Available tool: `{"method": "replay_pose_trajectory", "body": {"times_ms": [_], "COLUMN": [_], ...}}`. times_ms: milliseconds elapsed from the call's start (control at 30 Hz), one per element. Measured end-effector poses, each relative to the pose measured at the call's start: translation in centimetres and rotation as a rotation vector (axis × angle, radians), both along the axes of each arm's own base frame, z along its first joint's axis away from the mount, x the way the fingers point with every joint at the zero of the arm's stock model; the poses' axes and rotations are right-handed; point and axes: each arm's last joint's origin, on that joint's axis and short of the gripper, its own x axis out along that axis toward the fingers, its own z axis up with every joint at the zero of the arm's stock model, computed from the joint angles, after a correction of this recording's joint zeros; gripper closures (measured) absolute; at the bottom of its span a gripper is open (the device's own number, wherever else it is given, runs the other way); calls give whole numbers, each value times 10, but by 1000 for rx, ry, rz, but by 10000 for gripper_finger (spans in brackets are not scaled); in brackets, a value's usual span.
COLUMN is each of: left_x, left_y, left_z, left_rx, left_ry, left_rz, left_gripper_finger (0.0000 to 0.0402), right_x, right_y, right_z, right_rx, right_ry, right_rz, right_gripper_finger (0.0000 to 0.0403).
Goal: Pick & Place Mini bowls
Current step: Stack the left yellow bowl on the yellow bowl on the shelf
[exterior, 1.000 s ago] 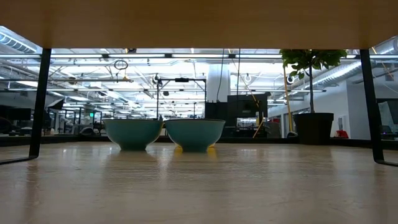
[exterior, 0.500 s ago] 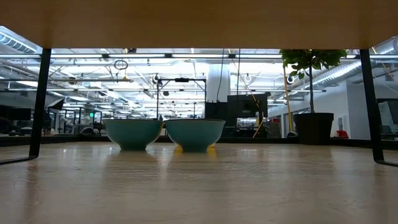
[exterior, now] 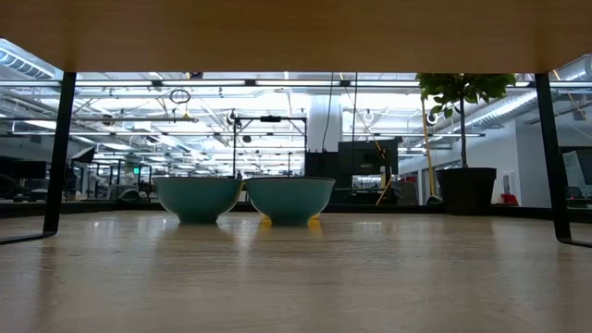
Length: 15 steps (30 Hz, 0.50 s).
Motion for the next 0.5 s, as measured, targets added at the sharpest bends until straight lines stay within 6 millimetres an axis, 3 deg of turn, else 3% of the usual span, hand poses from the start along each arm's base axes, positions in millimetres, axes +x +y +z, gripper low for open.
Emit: {"method": "replay_pose_trajectory", "body": {"times_ms": [167, 500], "left_x": [0, 0], "left_y": [0, 0], "left_z": [0, 0], "left_rx": [0, 0], "left_ry": [0, 0], "left_rz": [0, 0], "left_gripper_finger": [190, 190], "right_x": [-2, 4], "right_y": [15, 19], "right_z": [-13, -20], "right_rx": [-95, -89], "right_ry": [28, 30], "right_rz": [26, 12], "right_gripper_finger": [400, 402]}}
